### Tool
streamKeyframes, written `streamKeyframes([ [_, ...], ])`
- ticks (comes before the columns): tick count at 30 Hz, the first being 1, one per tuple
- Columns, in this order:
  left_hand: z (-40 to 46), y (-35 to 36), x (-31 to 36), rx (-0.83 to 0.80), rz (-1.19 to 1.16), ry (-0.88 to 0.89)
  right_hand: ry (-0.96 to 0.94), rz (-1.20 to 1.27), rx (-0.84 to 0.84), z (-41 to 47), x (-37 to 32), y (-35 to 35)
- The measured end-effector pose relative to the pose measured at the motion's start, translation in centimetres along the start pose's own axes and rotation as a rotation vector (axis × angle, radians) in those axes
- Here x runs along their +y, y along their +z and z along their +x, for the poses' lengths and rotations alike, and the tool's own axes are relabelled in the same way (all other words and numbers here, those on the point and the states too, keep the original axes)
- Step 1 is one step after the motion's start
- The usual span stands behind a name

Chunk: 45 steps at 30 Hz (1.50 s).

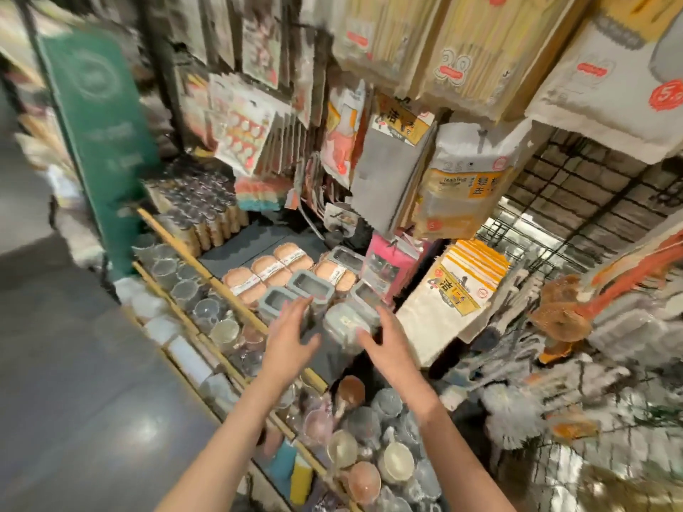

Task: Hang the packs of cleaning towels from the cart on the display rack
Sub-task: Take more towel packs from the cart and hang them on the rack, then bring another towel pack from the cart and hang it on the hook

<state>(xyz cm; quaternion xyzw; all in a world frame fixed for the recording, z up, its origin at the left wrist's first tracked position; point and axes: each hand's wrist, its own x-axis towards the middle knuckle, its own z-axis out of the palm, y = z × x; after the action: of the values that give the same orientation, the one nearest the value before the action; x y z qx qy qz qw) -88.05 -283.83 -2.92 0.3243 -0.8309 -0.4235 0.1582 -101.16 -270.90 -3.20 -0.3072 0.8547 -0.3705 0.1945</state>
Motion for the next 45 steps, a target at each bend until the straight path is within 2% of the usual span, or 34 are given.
streamKeyframes([
  [3, -2.7, -4.5, -3.3, 0.132, 0.075, -0.063, -0.167, -0.135, -0.131, 0.1, -4.4, 4.2],
  [7, -6.5, -10.2, -7.8, 0.231, 0.259, -0.195, -0.357, -0.243, -0.299, -1.0, -10.6, 10.1],
  [11, -11.0, -16.5, -12.2, 0.348, 0.302, -0.334, -0.583, -0.348, -0.434, -2.4, -16.7, 16.5],
  [22, -25.1, -32.8, -24.9, 0.715, 0.256, -0.753, -1.02, -0.431, -0.729, -9.6, -32.4, 37.4],
  [26, -30.7, -36.6, -28.1, 0.856, 0.219, -0.834, -1.154, -0.43, -0.815, -13.8, -37.2, 43.6],
  [33, -39.2, -39.6, -31.6, 1.12, 0.163, -0.987, -1.345, -0.395, -0.994, -21.3, -42.2, 52.1],
  [36, -42.8, -38.7, -32.8, 1.245, 0.087, -1.114, -1.431, -0.401, -1.097, -24.3, -43.4, 55.8],
  [42, -47.8, -34.8, -35.3, 1.349, -0.104, -1.388, -1.694, -0.513, -1.23, -29.4, -43.9, 62.5],
  [45, -48.5, -34.3, -37.1, 1.439, -0.189, -1.494, -1.814, -0.585, -1.347, -31.1, -44.2, 66.4],
])
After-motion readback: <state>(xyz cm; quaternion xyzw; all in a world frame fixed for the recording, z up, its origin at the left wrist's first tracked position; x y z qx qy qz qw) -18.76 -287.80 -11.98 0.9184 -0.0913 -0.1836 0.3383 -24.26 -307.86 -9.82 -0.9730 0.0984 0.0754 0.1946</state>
